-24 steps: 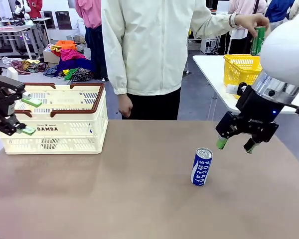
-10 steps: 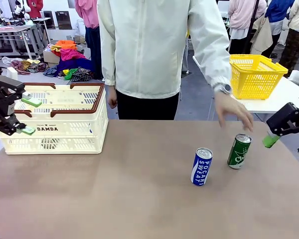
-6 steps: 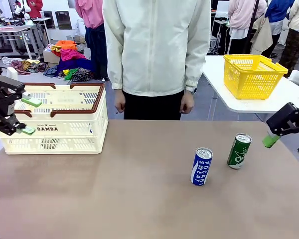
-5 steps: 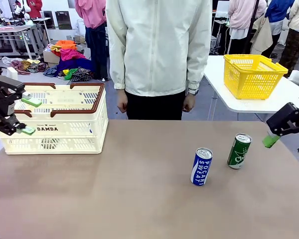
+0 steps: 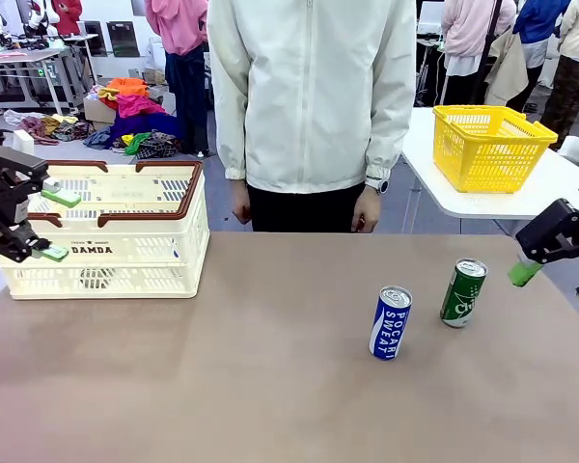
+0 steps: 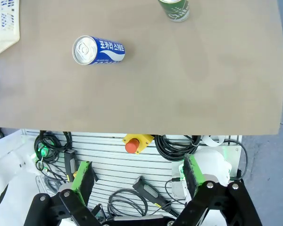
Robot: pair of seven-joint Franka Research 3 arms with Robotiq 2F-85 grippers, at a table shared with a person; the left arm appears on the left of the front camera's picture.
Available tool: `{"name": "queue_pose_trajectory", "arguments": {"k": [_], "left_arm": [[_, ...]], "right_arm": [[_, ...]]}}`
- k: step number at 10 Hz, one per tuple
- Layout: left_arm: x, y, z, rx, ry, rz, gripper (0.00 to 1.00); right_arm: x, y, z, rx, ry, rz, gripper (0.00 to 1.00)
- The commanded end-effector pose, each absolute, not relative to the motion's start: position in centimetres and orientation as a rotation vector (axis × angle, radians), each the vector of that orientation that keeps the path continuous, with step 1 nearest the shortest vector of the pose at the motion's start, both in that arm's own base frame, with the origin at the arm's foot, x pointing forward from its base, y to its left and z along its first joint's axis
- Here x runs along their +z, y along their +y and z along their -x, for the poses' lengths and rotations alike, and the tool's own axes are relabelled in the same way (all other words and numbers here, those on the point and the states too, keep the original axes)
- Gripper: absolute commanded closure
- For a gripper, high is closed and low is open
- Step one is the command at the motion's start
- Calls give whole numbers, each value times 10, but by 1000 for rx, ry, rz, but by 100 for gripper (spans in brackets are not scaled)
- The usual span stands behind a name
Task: Place the drinks into the Shopping basket.
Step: Pick up one drink and place it into the Shopping basket.
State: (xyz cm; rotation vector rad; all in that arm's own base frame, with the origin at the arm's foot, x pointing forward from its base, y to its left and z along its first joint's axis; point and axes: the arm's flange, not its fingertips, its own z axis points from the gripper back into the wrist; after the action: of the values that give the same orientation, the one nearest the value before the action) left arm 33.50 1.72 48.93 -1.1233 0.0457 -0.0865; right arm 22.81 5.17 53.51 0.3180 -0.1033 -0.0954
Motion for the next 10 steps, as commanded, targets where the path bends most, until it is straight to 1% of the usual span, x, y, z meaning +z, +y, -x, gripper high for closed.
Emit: {"name": "queue_pose_trajectory", "arguments": {"k": [1, 4, 7, 9, 10], "left_arm": [[491, 19, -333, -91, 50, 1122, 0], [491, 19, -333, -91, 50, 1122, 0], [491, 19, -333, -91, 50, 1122, 0], [491, 19, -333, -91, 50, 1122, 0], [491, 19, -333, -91, 50, 1122, 0]], "right_arm": [[546, 23, -221, -19, -71, -410, 0], [537, 9, -227, -26, -75, -461, 0], [536, -6, -218, -11, -104, -532, 0], [532, 26, -242, -45, -115, -443, 0], [532, 57, -266, -103, -154, -350, 0]]}}
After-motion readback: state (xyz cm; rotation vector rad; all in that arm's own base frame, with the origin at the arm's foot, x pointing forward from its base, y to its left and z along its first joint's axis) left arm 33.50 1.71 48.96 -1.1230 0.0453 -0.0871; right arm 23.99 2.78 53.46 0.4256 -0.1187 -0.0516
